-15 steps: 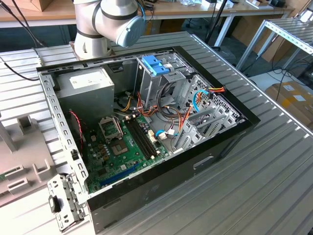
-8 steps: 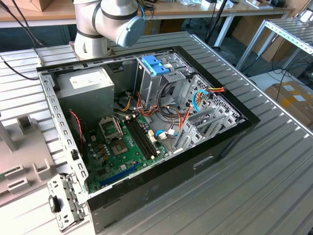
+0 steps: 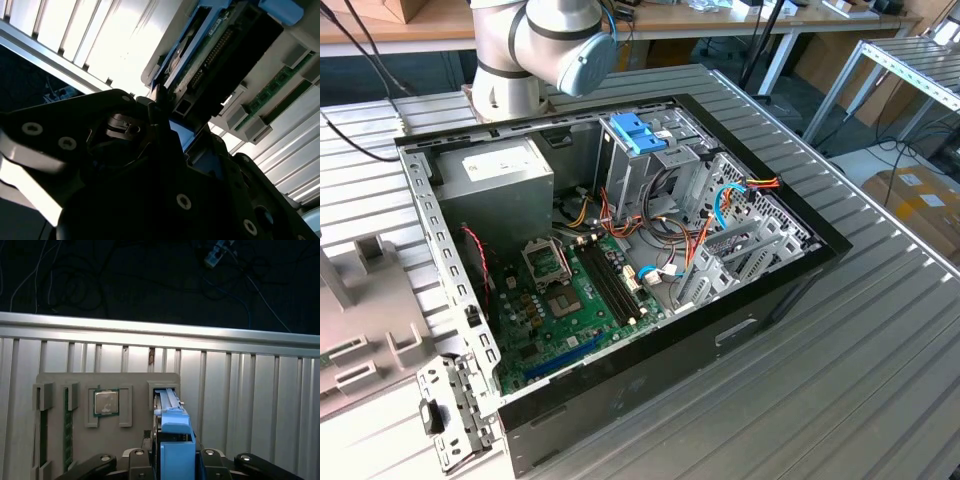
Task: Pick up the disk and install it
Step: 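Pick up the disk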
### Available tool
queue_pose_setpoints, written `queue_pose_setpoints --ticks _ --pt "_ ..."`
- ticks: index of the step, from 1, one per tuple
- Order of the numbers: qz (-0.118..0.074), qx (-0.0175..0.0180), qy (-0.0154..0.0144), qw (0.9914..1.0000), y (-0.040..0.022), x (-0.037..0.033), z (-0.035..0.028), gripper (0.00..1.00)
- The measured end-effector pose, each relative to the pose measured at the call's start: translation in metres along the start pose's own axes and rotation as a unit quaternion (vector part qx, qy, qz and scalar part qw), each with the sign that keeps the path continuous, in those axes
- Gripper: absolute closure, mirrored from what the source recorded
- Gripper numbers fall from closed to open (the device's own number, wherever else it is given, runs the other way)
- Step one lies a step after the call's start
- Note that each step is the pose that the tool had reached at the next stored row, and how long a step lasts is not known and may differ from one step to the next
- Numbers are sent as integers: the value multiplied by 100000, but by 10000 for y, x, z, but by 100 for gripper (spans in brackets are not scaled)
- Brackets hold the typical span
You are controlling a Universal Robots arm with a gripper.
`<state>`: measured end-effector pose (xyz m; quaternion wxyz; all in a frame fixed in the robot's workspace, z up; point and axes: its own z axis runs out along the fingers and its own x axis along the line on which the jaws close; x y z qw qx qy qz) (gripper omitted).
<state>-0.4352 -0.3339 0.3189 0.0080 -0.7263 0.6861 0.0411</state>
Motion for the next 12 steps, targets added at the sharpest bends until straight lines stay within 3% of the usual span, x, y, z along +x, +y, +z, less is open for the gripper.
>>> queue_pose_setpoints --ticks 1,2,3,4,12 --pt "-9 13 -235 100000 3 -4 -56 63" --pt "-32 37 -678 99998 10 -15 -215 63" --pt "-37 45 -767 99997 13 -39 -310 63" --pt "-38 44 -783 99997 15 -43 -364 63" --pt "-45 53 -899 99996 21 -53 -502 63"
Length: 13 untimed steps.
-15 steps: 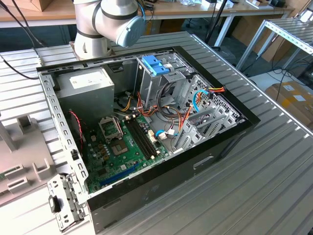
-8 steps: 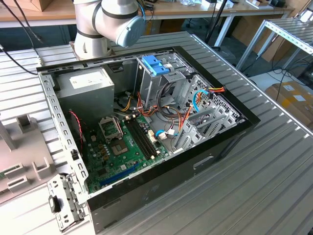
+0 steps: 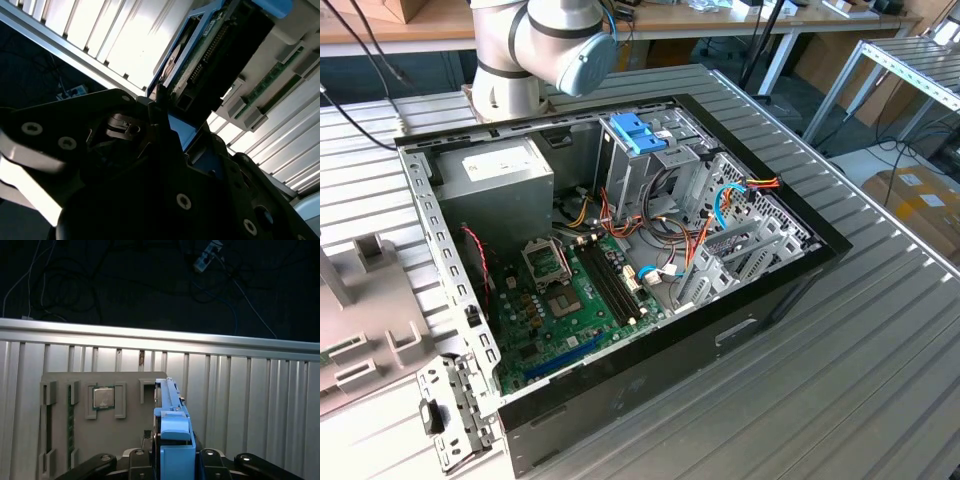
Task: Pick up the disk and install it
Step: 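Pick up the disk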
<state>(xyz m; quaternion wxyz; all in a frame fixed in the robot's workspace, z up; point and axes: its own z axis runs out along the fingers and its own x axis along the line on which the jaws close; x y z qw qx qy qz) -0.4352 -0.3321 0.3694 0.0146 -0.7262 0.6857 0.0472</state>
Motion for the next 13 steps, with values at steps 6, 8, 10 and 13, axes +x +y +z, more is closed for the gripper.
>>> queue_pose_setpoints --ticks 6,8,10,13 --pt "-1 -2 -49 100000 5 -9 -101 63" --pt "0 -4 -70 100000 6 -12 -135 63" --pt "-5 10 -108 100000 7 -14 -155 63" --pt "-4 10 -130 100000 8 -16 -180 63"
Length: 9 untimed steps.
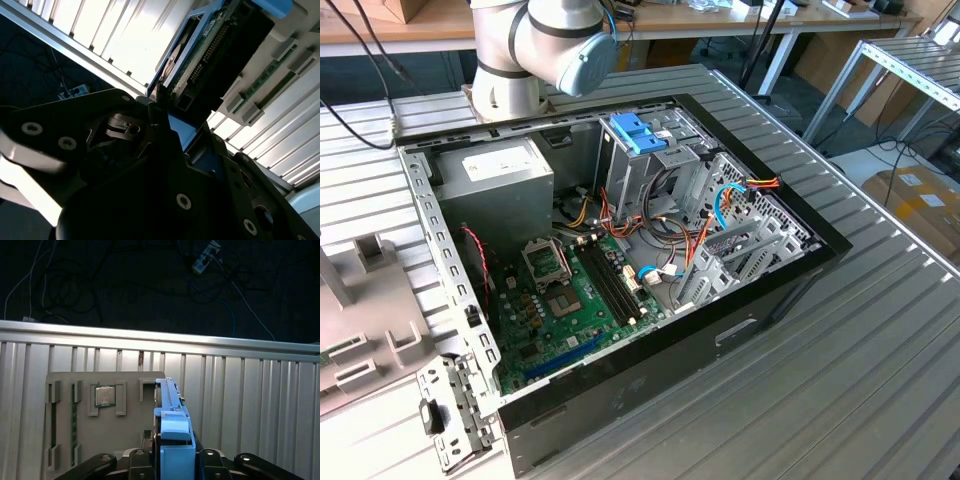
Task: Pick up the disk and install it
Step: 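Pick up the disk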
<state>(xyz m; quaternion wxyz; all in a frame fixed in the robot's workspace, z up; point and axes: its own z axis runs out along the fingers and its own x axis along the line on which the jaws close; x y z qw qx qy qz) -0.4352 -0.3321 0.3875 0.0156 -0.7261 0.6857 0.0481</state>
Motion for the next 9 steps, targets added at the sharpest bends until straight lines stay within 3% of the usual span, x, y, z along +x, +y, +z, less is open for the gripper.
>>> queue_pose_setpoints --ticks 9 --pt "-1 -7 -21 100000 3 -6 -61 63"
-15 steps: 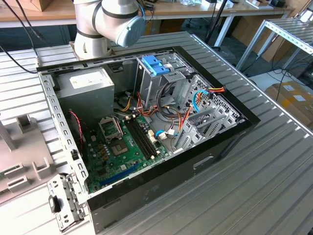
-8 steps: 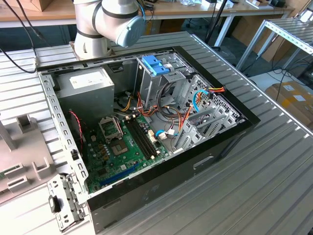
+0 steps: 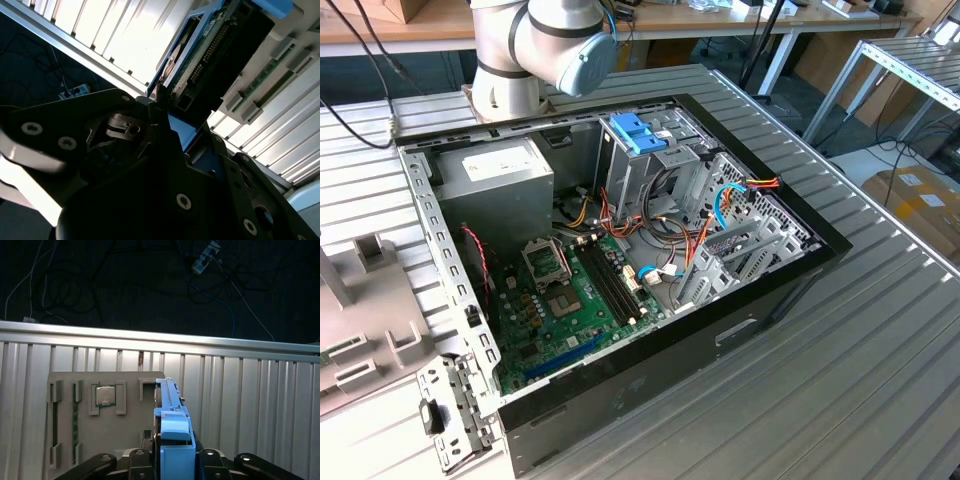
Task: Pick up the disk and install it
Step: 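Pick up the disk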
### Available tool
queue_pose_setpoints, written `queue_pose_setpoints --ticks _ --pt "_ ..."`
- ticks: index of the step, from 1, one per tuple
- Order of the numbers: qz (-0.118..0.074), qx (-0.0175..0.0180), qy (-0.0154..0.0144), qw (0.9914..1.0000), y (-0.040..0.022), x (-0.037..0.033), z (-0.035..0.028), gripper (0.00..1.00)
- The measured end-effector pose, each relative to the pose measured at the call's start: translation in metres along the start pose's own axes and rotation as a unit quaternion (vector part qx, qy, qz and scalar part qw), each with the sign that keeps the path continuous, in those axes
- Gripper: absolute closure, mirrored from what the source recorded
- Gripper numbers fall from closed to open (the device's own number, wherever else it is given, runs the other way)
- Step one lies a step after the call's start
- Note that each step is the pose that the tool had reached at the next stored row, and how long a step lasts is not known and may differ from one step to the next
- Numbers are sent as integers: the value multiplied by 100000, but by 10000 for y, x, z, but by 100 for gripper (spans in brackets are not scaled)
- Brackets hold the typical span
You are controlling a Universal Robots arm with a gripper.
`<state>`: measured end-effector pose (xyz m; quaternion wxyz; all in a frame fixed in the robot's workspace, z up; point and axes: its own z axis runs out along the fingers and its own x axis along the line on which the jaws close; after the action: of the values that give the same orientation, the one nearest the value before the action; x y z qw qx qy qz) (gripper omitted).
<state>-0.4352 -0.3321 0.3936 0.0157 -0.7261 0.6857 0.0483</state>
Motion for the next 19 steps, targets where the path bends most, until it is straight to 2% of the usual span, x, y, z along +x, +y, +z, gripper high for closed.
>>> queue_pose_setpoints --ticks 13,19 --pt "-5 7 -85 100000 3 -7 -80 63" --pt "-5 12 -96 100000 7 -14 -147 63"
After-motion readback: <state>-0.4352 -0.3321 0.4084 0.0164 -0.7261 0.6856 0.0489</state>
